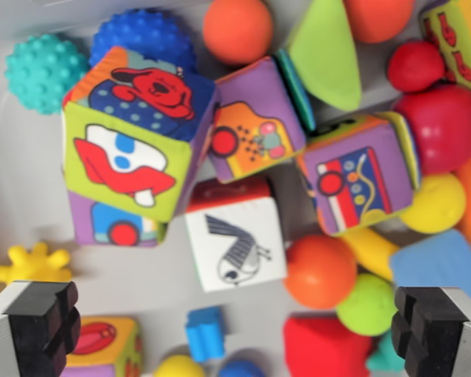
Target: Pick an object from the bin
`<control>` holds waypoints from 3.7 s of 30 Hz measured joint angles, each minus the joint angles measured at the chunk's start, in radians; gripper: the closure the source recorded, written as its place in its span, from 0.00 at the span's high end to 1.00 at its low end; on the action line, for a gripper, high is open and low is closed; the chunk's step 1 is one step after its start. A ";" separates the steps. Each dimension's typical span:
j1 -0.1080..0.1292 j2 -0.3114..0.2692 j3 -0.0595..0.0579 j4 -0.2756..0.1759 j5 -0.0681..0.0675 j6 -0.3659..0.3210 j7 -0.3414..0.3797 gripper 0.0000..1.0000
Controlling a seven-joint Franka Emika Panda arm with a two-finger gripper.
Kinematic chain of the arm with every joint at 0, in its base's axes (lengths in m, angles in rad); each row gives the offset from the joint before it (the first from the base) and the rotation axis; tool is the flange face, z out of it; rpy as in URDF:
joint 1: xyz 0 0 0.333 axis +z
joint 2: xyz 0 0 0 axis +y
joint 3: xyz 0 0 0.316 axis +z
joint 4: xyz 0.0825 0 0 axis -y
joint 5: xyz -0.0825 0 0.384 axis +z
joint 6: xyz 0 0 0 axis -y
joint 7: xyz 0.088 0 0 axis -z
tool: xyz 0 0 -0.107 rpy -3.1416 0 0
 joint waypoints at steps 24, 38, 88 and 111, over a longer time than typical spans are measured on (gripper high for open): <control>0.109 0.132 0.018 0.053 0.023 0.051 0.508 1.00; 0.109 0.209 0.016 0.009 0.023 0.170 0.515 1.00; 0.109 0.335 0.016 -0.016 0.023 0.322 0.516 0.00; 0.109 0.327 0.016 -0.016 0.023 0.314 0.517 0.00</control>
